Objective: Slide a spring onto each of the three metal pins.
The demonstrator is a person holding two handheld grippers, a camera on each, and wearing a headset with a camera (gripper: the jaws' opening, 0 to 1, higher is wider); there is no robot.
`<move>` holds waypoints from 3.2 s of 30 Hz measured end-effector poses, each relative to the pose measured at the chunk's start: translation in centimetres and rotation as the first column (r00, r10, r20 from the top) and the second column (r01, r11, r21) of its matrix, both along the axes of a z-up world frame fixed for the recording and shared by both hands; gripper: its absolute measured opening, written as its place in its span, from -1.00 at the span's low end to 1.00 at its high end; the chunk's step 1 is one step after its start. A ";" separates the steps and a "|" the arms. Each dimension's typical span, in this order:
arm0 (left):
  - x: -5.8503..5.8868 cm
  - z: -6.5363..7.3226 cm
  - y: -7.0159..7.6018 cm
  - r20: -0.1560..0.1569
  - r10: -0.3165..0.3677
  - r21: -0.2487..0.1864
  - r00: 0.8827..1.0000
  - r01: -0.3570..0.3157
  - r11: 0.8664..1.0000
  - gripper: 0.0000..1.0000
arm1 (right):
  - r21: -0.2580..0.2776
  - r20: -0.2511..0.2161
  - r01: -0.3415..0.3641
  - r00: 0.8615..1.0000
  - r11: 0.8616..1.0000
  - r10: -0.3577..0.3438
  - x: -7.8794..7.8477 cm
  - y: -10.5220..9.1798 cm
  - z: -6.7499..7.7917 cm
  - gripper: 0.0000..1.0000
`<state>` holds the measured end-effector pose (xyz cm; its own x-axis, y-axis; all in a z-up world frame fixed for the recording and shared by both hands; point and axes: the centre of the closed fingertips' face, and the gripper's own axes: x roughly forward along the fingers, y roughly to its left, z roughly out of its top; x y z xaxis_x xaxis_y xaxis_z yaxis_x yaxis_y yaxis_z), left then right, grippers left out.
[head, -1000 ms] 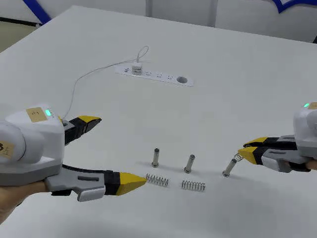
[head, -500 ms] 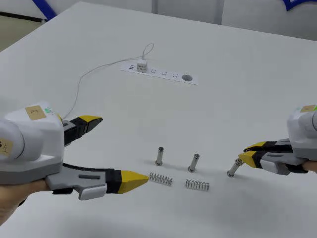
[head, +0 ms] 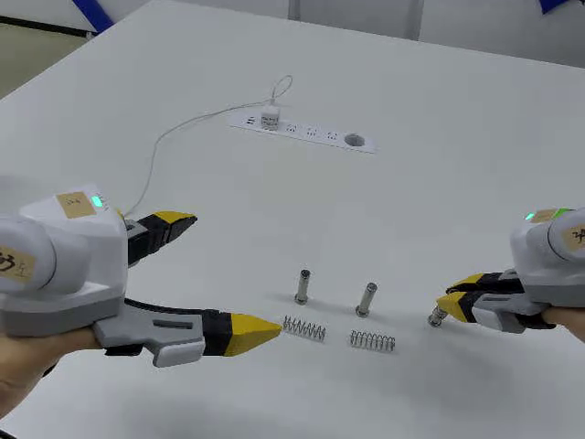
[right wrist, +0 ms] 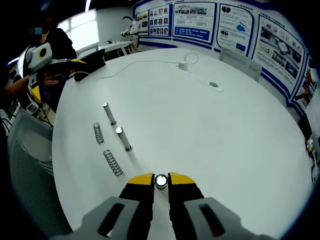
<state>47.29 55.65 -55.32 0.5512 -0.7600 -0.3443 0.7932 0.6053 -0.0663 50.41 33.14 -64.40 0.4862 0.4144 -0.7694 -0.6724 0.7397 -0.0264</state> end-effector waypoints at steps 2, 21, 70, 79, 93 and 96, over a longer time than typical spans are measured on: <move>0.0 -0.1 0.0 -0.003 0.000 -0.001 1.000 0.000 1.000 1.00 | -0.004 -0.003 -0.004 1.000 1.000 0.004 0.1 0.0 -0.4 -0.77; 0.0 -0.2 -0.1 -0.007 -0.008 0.000 1.000 0.008 1.000 1.00 | -0.035 0.001 -0.027 1.000 0.999 0.027 0.3 0.2 -1.3 -0.76; -1.0 -0.8 -0.2 -0.034 -0.039 0.027 0.999 0.040 0.999 1.00 | -0.001 0.059 -0.319 0.946 0.948 0.318 -3.7 7.4 -1.5 -0.57; -0.9 -0.4 0.0 -0.047 -0.020 -0.007 0.999 0.019 1.000 1.00 | -0.015 0.014 -0.329 0.944 0.944 0.329 -3.8 7.3 -3.5 -0.63; -1.3 -0.9 -0.2 -0.070 -0.041 -0.003 0.997 0.041 0.999 1.00 | 0.012 -0.028 -0.330 0.944 0.944 0.330 -4.1 7.4 -4.4 -0.77; -1.4 -1.0 -0.6 -0.071 -0.054 -0.002 0.996 0.054 0.999 1.00 | 0.008 -0.024 -0.325 0.946 0.946 0.325 -4.2 7.5 -4.4 -0.77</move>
